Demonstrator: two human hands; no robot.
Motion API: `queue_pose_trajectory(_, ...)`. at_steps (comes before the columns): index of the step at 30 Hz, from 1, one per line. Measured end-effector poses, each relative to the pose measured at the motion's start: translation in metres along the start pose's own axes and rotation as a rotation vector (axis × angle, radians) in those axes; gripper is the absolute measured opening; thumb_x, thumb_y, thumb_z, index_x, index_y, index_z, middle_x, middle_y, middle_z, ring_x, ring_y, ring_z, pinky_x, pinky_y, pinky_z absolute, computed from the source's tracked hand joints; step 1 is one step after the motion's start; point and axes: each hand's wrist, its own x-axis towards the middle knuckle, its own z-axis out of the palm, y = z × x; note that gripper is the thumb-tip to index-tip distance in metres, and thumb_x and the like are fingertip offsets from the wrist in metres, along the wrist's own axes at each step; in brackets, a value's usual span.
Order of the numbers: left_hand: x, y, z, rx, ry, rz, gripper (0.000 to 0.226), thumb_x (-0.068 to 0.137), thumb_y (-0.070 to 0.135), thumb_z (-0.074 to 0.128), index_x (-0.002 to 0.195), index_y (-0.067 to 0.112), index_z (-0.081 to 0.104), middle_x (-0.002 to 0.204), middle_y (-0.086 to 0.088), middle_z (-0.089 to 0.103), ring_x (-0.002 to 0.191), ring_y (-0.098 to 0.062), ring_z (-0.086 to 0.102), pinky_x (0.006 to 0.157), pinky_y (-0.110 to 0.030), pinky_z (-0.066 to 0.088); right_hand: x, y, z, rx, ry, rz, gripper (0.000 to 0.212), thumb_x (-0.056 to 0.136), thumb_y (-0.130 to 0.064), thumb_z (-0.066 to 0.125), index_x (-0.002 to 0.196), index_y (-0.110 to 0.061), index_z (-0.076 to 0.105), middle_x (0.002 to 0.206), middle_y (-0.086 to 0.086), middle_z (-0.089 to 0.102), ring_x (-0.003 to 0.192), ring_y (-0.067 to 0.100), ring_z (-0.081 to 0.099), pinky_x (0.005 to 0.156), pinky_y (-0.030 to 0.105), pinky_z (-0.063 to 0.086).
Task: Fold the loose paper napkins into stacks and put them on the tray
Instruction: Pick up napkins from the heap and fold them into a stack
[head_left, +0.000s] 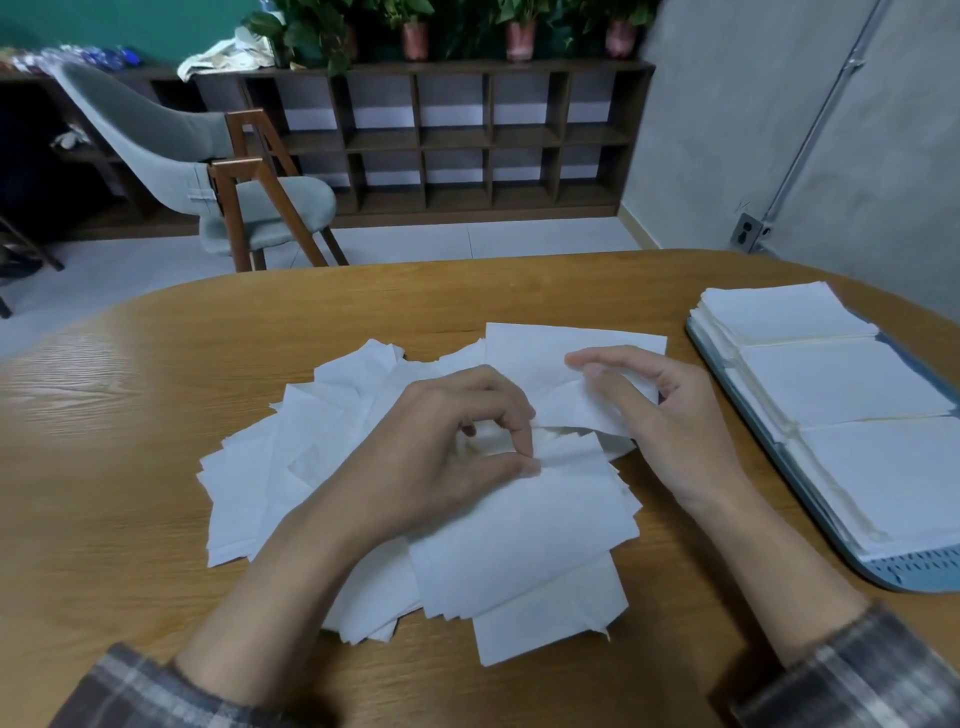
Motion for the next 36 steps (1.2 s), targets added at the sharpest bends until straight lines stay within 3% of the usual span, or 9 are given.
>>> queue_pose_trajectory(4,0.001,0.001,-0.007,-0.201,0.040,-0.090,0.008,0.087,0.016,0.085,0.087,0.016,0.077,0.086,0.006,0.076,0.084,-0.017,0.071,0.081,-0.031,0.058,-0.002,-0.004,-0.001,0.073,-0.029,-0.059,0.020,0.103,-0.030,0.063,0.109,-0.022,0.080,0.114,-0.017,0.078,0.116,-0.002,0.066,0.093,0.006,0.041)
queue_pose_trajectory(8,0.002,0.001,-0.005,-0.231,0.143,-0.114,0.007,0.088,0.011,0.084,0.090,0.016,0.079,0.087,0.005,0.077,0.083,-0.016,0.071,0.082,-0.034,0.059,-0.007,-0.008,0.001,0.081,-0.136,-0.104,0.024,0.099,-0.039,0.065,0.105,-0.022,0.080,0.109,-0.012,0.078,0.107,0.005,0.069,0.086,0.011,0.047)
queue_pose_trajectory(11,0.003,0.003,0.001,-0.266,0.192,-0.117,0.011,0.088,0.009,0.083,0.094,0.016,0.077,0.086,0.001,0.076,0.083,-0.020,0.071,0.080,-0.037,0.058,-0.010,-0.013,0.006,0.143,-0.211,-0.051,0.013,0.096,-0.028,0.073,0.087,-0.023,0.080,0.087,-0.010,0.077,0.081,0.004,0.070,0.069,0.014,0.049)
queue_pose_trajectory(13,0.003,0.004,0.002,-0.282,0.211,-0.117,0.015,0.088,0.010,0.084,0.099,0.019,0.076,0.084,-0.002,0.074,0.081,-0.024,0.070,0.078,-0.039,0.057,-0.010,-0.012,0.008,0.173,-0.201,-0.021,0.020,0.095,-0.019,0.073,0.076,-0.022,0.076,0.073,-0.010,0.073,0.068,0.003,0.066,0.061,0.014,0.047)
queue_pose_trajectory(17,0.001,0.009,-0.008,-0.346,0.094,-0.218,0.036,0.083,0.023,0.088,0.114,0.031,0.072,0.082,-0.012,0.072,0.079,-0.035,0.069,0.071,-0.037,0.056,-0.008,-0.009,0.005,0.201,-0.089,0.055,0.017,0.095,-0.024,0.073,0.093,-0.009,0.080,0.088,0.004,0.080,0.079,0.017,0.075,0.066,0.024,0.055)
queue_pose_trajectory(22,0.000,0.012,-0.015,-0.347,-0.059,-0.334,0.044,0.087,0.022,0.085,0.120,0.044,0.065,0.093,-0.004,0.080,0.084,-0.025,0.079,0.076,-0.049,0.065,-0.006,-0.010,0.001,0.203,0.001,0.121,0.018,0.098,-0.026,0.070,0.102,-0.012,0.081,0.098,0.002,0.081,0.090,0.016,0.077,0.068,0.020,0.057)
queue_pose_trajectory(27,0.002,0.010,-0.013,-0.409,0.230,-0.311,0.035,0.090,0.011,0.082,0.120,0.024,0.069,0.073,0.000,0.075,0.067,-0.013,0.072,0.058,-0.021,0.054,-0.007,-0.015,0.002,0.280,-0.024,0.160,0.019,0.095,-0.029,0.070,0.103,-0.016,0.081,0.102,0.003,0.081,0.094,0.018,0.078,0.071,0.021,0.058)
queue_pose_trajectory(30,0.004,0.007,-0.008,-0.509,0.307,-0.328,0.030,0.089,0.008,0.082,0.115,0.019,0.072,0.085,-0.006,0.080,0.077,-0.020,0.078,0.064,-0.026,0.060,-0.008,-0.017,0.004,0.331,-0.064,0.173,0.021,0.088,-0.034,0.072,0.097,-0.019,0.082,0.099,0.003,0.081,0.089,0.016,0.077,0.066,0.021,0.056)
queue_pose_trajectory(36,0.006,0.004,0.005,-0.504,0.351,-0.360,0.024,0.087,0.014,0.085,0.107,0.023,0.075,0.087,-0.003,0.080,0.079,-0.022,0.077,0.067,-0.032,0.061,-0.009,-0.018,0.008,0.274,-0.066,0.186,0.016,0.093,-0.026,0.072,0.096,-0.012,0.079,0.091,0.001,0.080,0.081,0.010,0.075,0.063,0.018,0.053)
